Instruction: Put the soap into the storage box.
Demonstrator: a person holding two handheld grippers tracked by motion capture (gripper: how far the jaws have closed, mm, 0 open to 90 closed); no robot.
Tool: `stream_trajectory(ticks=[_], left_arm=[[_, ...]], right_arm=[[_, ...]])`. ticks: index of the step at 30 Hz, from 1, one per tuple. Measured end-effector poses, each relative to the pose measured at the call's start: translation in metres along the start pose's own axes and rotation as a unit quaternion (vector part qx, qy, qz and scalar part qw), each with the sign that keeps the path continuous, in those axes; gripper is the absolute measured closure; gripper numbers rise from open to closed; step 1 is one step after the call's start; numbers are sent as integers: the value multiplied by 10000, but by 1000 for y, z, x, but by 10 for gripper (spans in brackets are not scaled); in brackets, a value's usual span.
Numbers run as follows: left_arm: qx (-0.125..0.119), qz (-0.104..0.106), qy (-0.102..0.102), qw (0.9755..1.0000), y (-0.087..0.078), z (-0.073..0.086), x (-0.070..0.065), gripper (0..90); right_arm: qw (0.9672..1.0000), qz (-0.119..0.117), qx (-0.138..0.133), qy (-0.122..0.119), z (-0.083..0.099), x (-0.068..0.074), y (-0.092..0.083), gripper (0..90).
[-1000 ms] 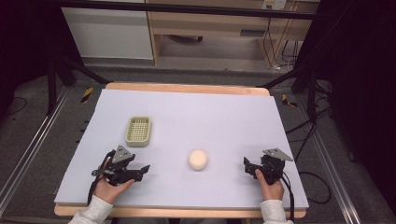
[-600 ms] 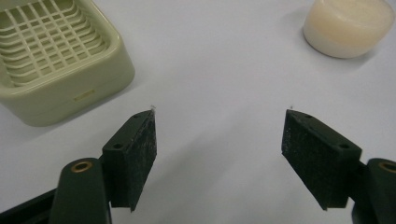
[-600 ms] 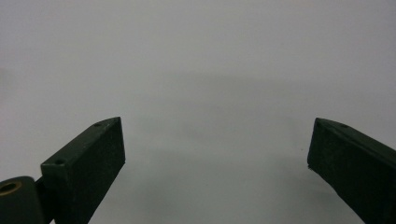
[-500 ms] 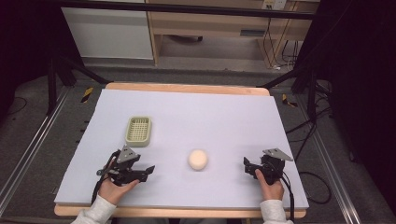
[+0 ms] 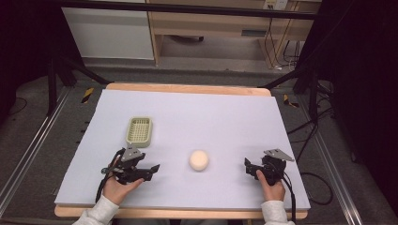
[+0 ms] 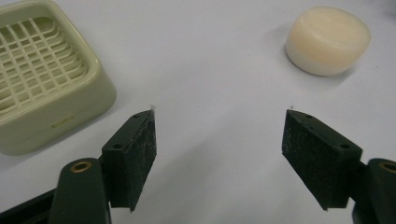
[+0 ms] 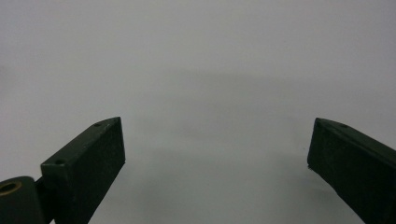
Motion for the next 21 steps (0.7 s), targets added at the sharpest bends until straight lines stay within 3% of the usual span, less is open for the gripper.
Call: stream_trajectory(ticks=[21], left_arm=[[36,139,104,9998,12,-11,-11,257]], right_arm=[[10000,-12,-29,-31,0,1,-1,45]])
Point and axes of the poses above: each handheld gripper's, and its own axes: y roughly forward along the jaws, z roughly out of its underside, x roughly to its left, the point moved 5 cm from there along y, roughly forward along the jaws, and after that the axes turned 12 degrees about z, right-handed, at the moved point
